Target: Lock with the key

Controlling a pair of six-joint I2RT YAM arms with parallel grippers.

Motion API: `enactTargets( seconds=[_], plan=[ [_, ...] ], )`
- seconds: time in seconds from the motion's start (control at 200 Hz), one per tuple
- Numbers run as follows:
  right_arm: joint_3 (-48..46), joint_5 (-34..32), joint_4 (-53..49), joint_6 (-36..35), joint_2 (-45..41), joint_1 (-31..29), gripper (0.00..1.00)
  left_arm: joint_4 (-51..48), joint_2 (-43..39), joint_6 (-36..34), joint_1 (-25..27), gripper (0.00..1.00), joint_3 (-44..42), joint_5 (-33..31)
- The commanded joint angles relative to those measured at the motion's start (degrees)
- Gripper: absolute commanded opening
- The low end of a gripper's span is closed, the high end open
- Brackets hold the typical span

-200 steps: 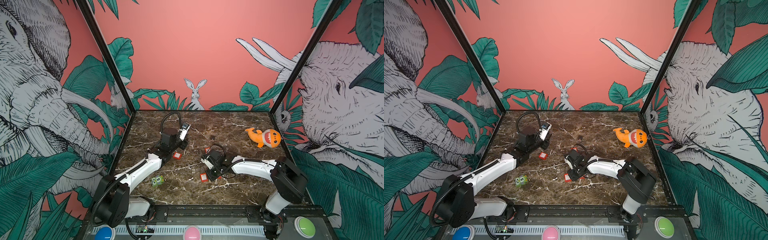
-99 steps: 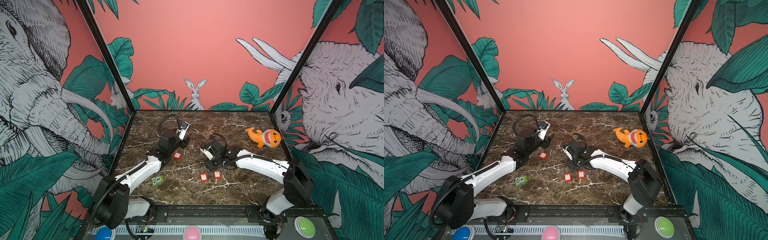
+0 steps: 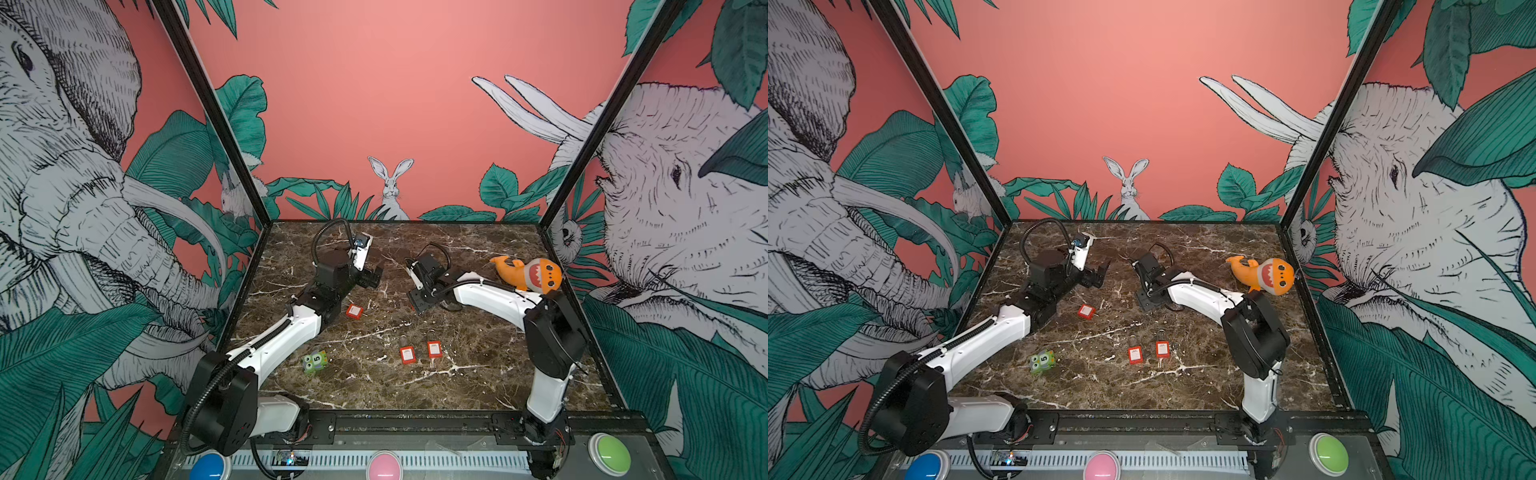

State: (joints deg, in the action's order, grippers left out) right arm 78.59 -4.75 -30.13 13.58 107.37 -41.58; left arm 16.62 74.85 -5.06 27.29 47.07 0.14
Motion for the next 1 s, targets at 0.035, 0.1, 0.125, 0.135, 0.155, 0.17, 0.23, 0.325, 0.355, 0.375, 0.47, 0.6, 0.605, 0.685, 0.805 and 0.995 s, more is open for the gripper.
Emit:
enactTargets(
  seconds=[0.035, 0.1, 0.125, 0.135, 0.155, 0.17, 0.23, 0.325, 0.355, 0.375, 0.47, 0.6, 0.605, 0.685, 0.805, 0.995],
  plan=[
    [2.26, -0.89, 1.82, 2.74, 2.61, -0.25, 0.7, -1.12, 1.43, 3.0, -0.31, 1.0, 0.43, 2.55],
    [2.74, -0.59, 2.41, 3.43, 4.08, -0.24, 0.69, -1.33, 1.96, 3.15, -0.31, 0.99, 0.68, 3.31],
    [3.09, -0.71, 2.38, 3.82, 4.66, -0.2, 0.69, -1.29, 2.04, 3.02, -0.31, 0.99, 0.77, 3.77],
    [3.18, -0.68, 2.41, 3.95, 4.88, -0.24, 0.69, -1.25, 2.12, 2.92, -0.31, 1.0, 0.77, 3.98],
    [3.37, -0.72, 2.43, 4.07, 5.24, -0.19, 0.69, -1.09, 2.23, 2.76, -0.31, 1.0, 0.77, 4.3],
    [3.49, -0.7, 2.39, 4.27, 5.64, -0.22, 0.68, -1.0, 2.27, 2.68, -0.31, 0.99, 0.75, 4.57],
    [3.66, -1.15, 2.87, 5.16, 6.63, -0.17, 0.66, -0.98, 2.41, 2.34, -0.31, 0.99, 0.85, 5.21],
    [3.85, -0.51, 3.66, 6.03, 7.76, -0.2, 0.63, -0.86, 2.41, 1.94, -0.31, 0.99, 0.8, 5.55],
    [3.83, -0.05, 3.96, 6.31, 8.21, -0.25, 0.63, -0.88, 2.45, 1.74, -0.35, 0.98, 0.79, 5.64],
    [3.92, -0.04, 4.04, 6.53, 8.39, -0.25, 0.62, -0.92, 2.41, 1.68, -0.31, 0.98, 0.74, 5.66],
    [4.03, 0.29, 4.15, 7.51, 9.48, -0.25, 0.59, -0.9, 2.23, 1.13, -0.31, 0.94, 0.56, 5.99],
    [4.06, 0.31, 3.93, 8.52, 10.3, -0.26, 0.55, -0.75, 2.35, 0.75, -0.35, 0.91, 0.51, 6.25],
    [4.04, 0.29, 3.98, 8.59, 10.39, -0.3, 0.54, -0.82, 2.38, 0.71, -0.33, 0.9, 0.54, 6.22],
    [3.68, 0.4, 4.64, 8.98, 10.45, -0.25, 0.52, -1.12, 2.58, 0.5, -0.31, 0.88, 0.82, 6.84],
    [4.03, 0.83, 4.2, 8.44, 10.83, -0.27, 0.42, -1.07, 2.76, 0.05, -0.31, 0.85, 0.86, 8.13],
    [2.92, 1.04, 5.41, 4.4, 7.63, -0.24, 0.29, 0.42, 2.32, -1.89, -0.31, 0.81, 0.05, 10.31]
  ],
)
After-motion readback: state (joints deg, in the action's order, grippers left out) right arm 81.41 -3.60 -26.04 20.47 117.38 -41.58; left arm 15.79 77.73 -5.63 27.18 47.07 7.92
